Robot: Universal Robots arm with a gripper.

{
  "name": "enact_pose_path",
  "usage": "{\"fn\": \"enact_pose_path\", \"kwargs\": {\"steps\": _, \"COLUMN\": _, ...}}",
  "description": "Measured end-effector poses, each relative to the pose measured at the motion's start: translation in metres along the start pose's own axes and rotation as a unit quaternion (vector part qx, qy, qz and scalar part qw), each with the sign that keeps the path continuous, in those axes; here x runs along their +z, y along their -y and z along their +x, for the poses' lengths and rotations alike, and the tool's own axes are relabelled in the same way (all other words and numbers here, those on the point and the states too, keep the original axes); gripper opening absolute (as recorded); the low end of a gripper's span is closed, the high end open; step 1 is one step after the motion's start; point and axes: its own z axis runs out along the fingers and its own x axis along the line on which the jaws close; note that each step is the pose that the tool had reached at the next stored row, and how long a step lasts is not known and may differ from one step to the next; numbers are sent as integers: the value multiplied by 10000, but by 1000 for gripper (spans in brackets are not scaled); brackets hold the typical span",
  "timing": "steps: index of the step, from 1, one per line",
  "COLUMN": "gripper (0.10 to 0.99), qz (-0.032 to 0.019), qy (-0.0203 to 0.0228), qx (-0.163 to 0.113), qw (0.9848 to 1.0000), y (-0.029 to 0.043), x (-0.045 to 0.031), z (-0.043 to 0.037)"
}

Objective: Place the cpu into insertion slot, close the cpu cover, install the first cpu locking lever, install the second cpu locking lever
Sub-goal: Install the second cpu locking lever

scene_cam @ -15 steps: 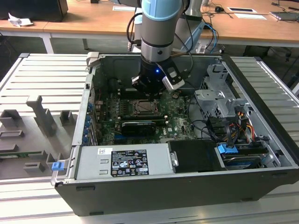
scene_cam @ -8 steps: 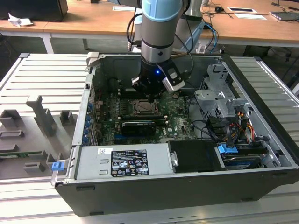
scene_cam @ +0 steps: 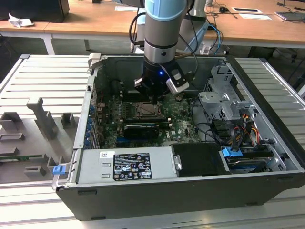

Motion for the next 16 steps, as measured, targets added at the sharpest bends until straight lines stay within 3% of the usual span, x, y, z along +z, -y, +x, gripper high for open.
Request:
{"fn": "enact_pose_path", "kwargs": {"steps": 7, "gripper": 106, "qz": 0, "qy": 0, "qx": -1, "qw": 10000, "y": 8, "x": -52, "z": -1}}
{"fn": "enact_pose_path", "kwargs": {"steps": 16, "gripper": 106, "qz": 0, "qy": 0, "qx": 0, "qw": 10000, "y": 97, "x": -63, "z": 6}}
